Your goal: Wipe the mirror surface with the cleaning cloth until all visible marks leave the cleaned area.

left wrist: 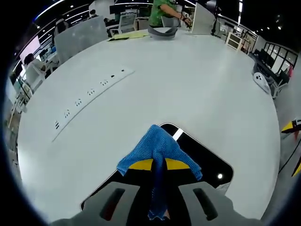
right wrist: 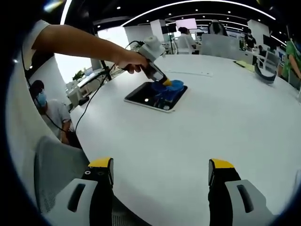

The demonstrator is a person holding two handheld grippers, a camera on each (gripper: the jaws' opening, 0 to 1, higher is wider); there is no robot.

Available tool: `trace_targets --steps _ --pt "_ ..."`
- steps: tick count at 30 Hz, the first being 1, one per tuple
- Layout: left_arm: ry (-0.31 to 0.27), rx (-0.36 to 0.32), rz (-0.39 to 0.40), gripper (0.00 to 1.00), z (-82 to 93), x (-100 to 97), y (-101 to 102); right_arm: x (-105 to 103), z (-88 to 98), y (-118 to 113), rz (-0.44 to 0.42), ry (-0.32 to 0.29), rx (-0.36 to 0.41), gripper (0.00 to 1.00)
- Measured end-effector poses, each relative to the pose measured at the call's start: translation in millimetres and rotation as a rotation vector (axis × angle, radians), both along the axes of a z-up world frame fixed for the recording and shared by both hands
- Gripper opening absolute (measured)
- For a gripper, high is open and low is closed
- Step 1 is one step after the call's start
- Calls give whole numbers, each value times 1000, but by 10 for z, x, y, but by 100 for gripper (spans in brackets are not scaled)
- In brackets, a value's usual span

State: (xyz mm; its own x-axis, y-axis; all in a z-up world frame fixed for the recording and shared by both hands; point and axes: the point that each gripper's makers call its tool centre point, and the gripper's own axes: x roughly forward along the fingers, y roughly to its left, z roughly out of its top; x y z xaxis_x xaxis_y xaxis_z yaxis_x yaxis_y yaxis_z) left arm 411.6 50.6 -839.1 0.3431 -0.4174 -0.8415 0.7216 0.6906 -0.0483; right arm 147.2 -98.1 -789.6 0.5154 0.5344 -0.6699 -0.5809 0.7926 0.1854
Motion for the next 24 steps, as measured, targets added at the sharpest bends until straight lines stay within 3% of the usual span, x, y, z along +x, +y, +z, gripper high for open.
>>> trace_targets --steps 24 --pt "-5 -4 -14 6 -2 77 -14 -34 -28 -17 -4 13 -5 82"
